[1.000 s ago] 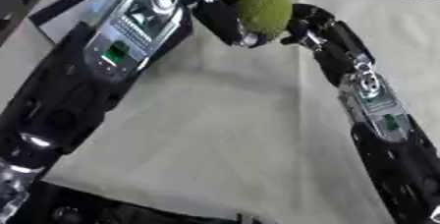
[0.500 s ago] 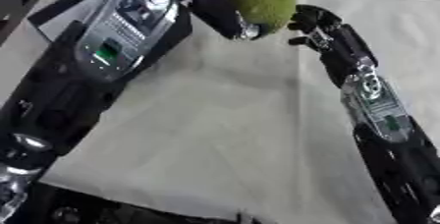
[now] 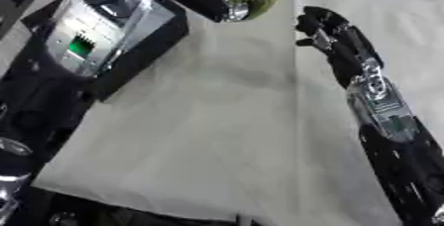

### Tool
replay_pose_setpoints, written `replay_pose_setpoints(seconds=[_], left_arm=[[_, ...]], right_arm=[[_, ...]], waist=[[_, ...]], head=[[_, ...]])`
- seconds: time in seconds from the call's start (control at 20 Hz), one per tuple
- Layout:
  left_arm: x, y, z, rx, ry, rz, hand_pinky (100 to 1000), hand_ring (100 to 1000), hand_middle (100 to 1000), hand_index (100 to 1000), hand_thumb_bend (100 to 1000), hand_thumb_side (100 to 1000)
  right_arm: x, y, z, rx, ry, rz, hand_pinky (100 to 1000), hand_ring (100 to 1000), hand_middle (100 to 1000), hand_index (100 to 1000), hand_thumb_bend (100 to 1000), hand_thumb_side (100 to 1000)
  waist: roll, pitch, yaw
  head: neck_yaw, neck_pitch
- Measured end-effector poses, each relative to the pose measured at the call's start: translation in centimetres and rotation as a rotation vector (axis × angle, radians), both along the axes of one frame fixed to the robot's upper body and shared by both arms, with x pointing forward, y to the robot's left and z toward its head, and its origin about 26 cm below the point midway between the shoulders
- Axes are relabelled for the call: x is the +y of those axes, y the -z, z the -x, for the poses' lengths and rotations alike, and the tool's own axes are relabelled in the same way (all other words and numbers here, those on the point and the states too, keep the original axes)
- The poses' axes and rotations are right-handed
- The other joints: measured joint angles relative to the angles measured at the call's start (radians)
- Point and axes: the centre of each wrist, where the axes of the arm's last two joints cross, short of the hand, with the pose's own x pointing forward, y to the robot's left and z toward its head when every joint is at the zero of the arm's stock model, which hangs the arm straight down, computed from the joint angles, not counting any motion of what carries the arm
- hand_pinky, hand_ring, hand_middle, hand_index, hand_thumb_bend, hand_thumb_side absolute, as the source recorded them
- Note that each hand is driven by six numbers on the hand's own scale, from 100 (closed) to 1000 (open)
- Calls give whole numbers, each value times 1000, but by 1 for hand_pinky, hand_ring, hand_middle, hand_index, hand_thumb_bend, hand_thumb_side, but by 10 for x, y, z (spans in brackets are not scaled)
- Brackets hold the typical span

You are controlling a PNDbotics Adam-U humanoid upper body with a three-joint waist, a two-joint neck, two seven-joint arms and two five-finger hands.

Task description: Pick up the objects with one hand, pass them to the other hand, and then place them into the box on the other side of the table.

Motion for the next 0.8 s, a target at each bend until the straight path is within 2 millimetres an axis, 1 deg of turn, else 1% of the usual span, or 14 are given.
replay_pose_setpoints(seconds=[0.15, 0.2, 0.25, 0.3, 0.4, 0.45, 0.6, 0.8], left_arm=[[4, -1, 2, -1, -2, 16, 562, 419, 291, 355, 363, 100], [4, -2, 2, -2, -2, 22, 523, 412, 288, 351, 349, 100], [5, -2, 3, -6, -1, 28, 523, 412, 288, 351, 349, 100], [7, -4, 5, -13, -3, 35, 500, 410, 287, 350, 349, 100], [14, -6, 6, -23, -15, 51, 489, 410, 287, 350, 348, 100], [17, -7, 7, -26, -20, 58, 535, 410, 286, 348, 358, 100], [23, -11, 8, -41, -39, 69, 535, 411, 286, 348, 360, 100], [27, -11, 7, -48, -58, 68, 547, 415, 290, 349, 370, 100]], right_arm=[[-5, 1, -1, 2, 23, 12, 685, 797, 734, 827, 691, 530], [-5, 2, -1, 4, 26, 13, 685, 794, 730, 824, 693, 480], [-7, 2, -2, 8, 36, 14, 685, 794, 730, 824, 693, 480], [-11, 3, -3, 15, 52, 17, 684, 792, 726, 822, 696, 468], [-23, 4, -5, 26, 94, 23, 683, 790, 722, 820, 697, 453], [-28, 4, -5, 29, 115, 24, 683, 813, 717, 814, 701, 404], [-41, 4, -8, 50, 174, 9, 682, 813, 717, 814, 701, 403], [-49, 0, -10, 58, 217, -21, 679, 799, 710, 807, 703, 388]], waist=[[0, 0, 0], [0, 0, 0], [0, 0, 0], [0, 0, 0], [2, 0, 0], [2, 0, 0], [3, 0, 0], [5, 0, -2]], head=[[2, 0], [3, 0], [5, -1], [8, -2], [8, -5], [8, -6], [8, -6], [11, -6]])
